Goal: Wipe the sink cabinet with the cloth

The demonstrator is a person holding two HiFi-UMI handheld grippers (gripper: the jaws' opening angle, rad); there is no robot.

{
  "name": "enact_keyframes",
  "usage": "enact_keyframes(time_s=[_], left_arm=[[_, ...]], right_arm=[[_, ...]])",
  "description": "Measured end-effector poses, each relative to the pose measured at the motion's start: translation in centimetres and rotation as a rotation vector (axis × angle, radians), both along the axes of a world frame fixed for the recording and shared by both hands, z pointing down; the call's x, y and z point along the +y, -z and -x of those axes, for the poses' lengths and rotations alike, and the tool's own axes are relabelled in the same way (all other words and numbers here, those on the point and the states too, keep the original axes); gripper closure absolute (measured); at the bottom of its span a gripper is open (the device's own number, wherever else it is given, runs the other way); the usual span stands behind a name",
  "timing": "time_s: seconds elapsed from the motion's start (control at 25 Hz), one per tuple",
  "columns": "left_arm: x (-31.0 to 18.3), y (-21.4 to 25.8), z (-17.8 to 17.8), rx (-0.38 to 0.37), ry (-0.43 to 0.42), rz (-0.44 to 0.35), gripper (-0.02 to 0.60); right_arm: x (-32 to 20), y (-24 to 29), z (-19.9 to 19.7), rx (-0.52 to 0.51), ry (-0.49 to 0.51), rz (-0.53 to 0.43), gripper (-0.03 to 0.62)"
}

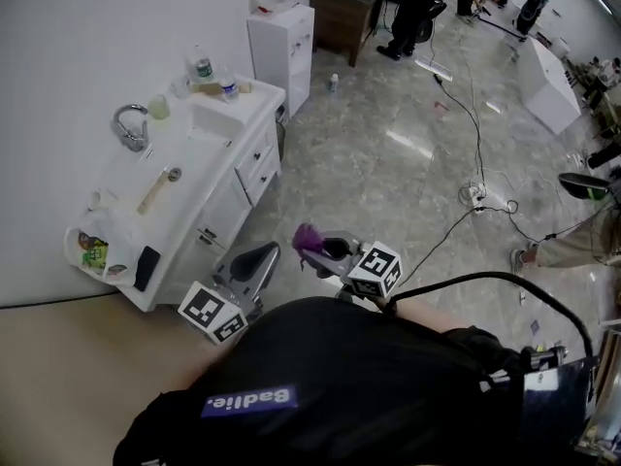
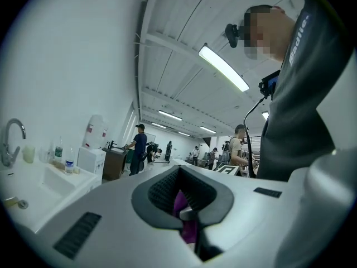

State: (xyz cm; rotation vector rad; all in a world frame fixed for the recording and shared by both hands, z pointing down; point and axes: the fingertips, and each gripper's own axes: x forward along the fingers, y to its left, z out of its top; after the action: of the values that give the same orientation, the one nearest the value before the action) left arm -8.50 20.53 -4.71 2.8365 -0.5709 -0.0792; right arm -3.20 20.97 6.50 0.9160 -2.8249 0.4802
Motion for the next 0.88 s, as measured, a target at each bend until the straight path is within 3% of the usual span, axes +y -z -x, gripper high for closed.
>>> enact_keyframes(time_s=[0.28,0.88], left_arm=[[1.9,1.1,-4.6,0.023,-0.014,-0.026,0.577],[3.1,-1.1,-6.7,-0.016,-0.022,0.002,0.577]], right_arm=[[2.5,5.9,-3.7,-0.059,0.019,-0.118,0.523],[3.7,5.5,-4.6,-0.101,0.036,-0.096,0.525]])
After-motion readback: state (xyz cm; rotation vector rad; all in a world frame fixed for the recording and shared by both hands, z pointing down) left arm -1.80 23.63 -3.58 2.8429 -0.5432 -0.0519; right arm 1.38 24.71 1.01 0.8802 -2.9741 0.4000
